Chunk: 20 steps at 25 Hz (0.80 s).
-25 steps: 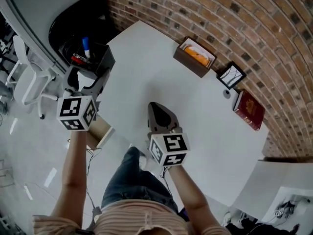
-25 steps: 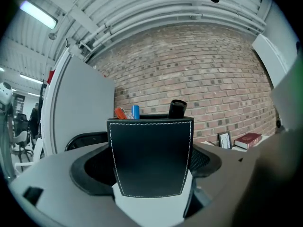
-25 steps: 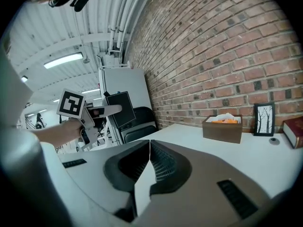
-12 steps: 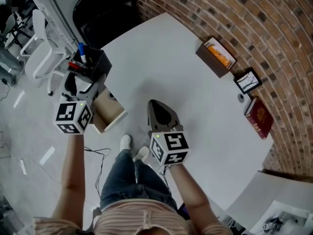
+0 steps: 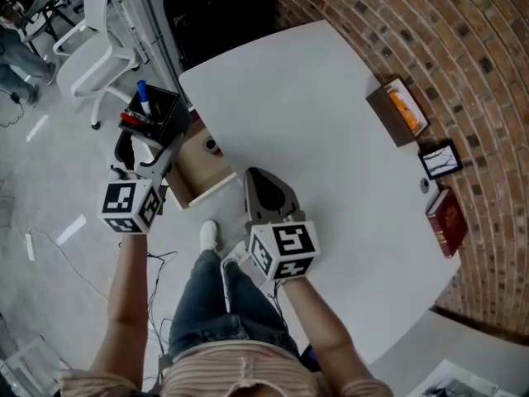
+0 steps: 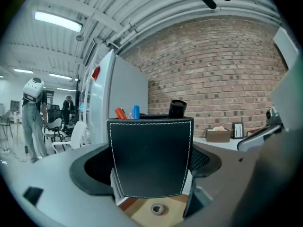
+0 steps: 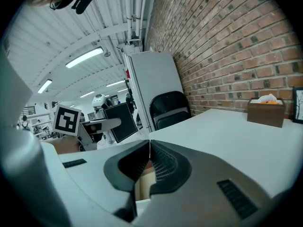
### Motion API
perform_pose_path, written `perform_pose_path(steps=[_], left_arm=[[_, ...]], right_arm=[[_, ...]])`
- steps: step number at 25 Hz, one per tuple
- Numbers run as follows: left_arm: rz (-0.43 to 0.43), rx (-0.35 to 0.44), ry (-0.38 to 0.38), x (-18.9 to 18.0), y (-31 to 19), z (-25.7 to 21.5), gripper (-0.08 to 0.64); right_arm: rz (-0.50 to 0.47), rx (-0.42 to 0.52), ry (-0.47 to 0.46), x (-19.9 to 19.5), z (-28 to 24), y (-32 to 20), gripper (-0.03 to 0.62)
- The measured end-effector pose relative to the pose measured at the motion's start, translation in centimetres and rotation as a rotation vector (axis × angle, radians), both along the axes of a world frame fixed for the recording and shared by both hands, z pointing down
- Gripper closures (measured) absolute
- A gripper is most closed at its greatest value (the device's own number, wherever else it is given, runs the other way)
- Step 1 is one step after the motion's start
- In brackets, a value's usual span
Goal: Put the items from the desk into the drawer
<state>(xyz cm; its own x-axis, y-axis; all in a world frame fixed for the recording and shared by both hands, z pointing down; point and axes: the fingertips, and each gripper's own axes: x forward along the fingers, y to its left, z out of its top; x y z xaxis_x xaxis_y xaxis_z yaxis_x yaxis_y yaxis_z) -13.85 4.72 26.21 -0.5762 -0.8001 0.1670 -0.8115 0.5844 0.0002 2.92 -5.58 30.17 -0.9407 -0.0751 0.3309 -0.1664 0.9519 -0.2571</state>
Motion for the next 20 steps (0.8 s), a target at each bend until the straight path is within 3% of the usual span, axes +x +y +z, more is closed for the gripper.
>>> perform_pose_path(steps=[10,20], left_arm=[[-0.083,0.013,0.065,-2.0,2.9,6.1,0.114],[-0.102,-0.007,0.131,-4.2,3.4,13.3,0.114]], right_arm=[[-0.121,0.029,0.072,-4.0,3.7,4.8,0.574],[-0.147,0.018,0.165,-7.9,9.0,7.5,0.574]])
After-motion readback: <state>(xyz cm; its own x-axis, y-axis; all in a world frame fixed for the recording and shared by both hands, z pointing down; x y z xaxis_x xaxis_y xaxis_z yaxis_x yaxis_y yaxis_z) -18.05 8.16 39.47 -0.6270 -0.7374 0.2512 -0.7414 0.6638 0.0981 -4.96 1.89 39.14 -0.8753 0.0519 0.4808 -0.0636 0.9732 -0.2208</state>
